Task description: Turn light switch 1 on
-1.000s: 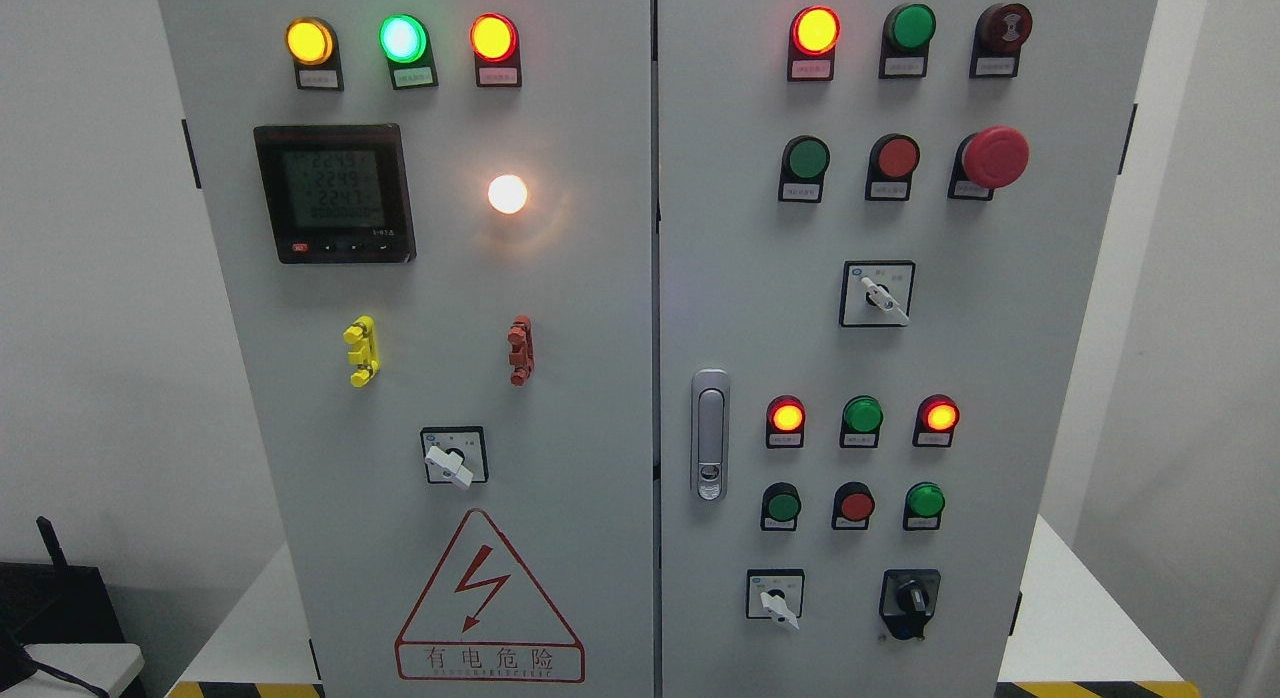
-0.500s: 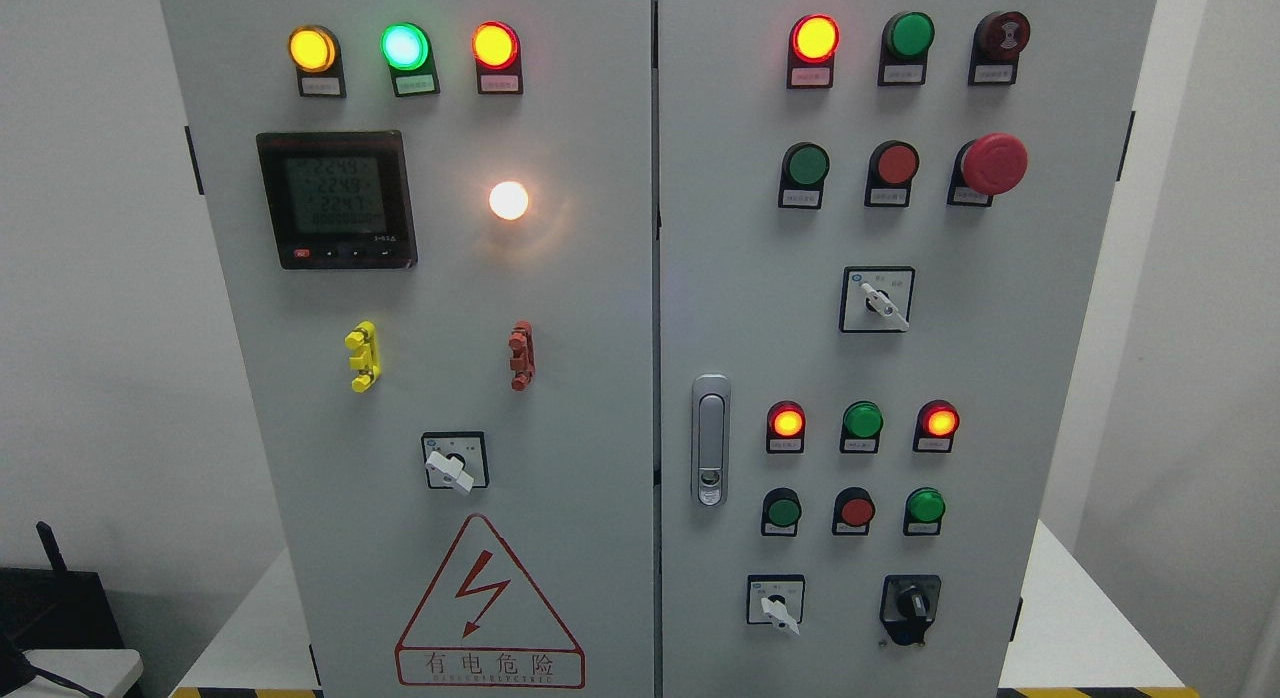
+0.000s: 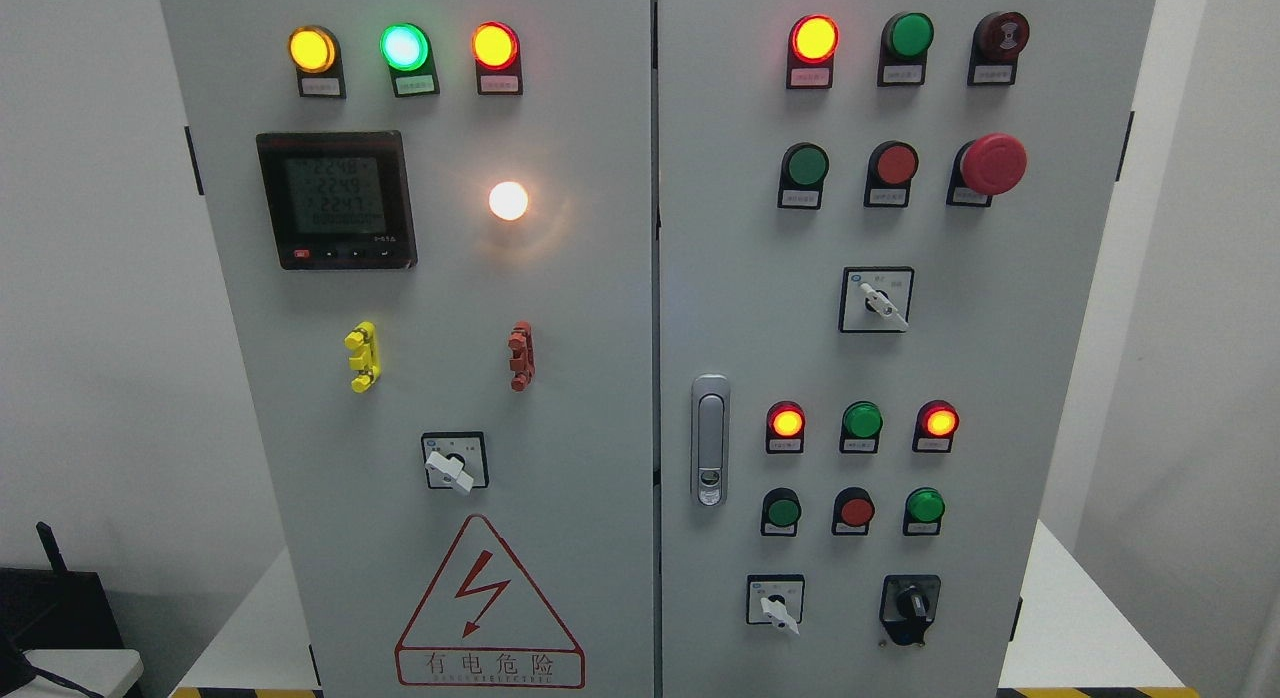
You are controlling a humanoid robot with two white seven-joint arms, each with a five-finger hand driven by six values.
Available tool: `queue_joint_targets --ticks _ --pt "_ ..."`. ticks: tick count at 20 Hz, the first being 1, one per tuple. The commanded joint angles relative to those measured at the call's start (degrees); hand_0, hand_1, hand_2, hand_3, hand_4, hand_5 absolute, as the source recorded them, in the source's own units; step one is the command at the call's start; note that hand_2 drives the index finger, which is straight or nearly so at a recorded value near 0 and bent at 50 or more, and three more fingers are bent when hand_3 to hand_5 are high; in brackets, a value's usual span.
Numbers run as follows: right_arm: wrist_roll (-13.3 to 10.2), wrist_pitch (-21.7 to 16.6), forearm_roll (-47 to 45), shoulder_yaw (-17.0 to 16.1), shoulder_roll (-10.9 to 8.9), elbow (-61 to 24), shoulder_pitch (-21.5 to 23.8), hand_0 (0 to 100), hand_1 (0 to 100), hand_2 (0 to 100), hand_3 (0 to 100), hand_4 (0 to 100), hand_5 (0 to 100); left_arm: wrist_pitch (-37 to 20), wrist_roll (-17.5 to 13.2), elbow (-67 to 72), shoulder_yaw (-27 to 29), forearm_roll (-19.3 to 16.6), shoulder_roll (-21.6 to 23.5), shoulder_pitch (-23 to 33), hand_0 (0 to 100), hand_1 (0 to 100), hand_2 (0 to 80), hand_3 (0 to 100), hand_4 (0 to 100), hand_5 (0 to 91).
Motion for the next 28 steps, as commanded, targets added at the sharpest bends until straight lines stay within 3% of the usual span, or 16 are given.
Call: queue_joint_targets --ticks 1,28 --pt "-0.02 -0.02 -1.05 0.0 0.0 0.0 0.0 12 39 0 0 0 0 2.53 -0.05 18.95 -16.76 -0.01 -2.96 -3.32 41 8 0.0 0 0 0.0" --pt "-0.02 -0.02 -1.05 0.0 0.0 0.0 0.0 12 39 0 0 0 0 4.3 0.57 18.86 -15.89 0.6 -4.28 -4.55 42 3 0.0 0 0 0.0"
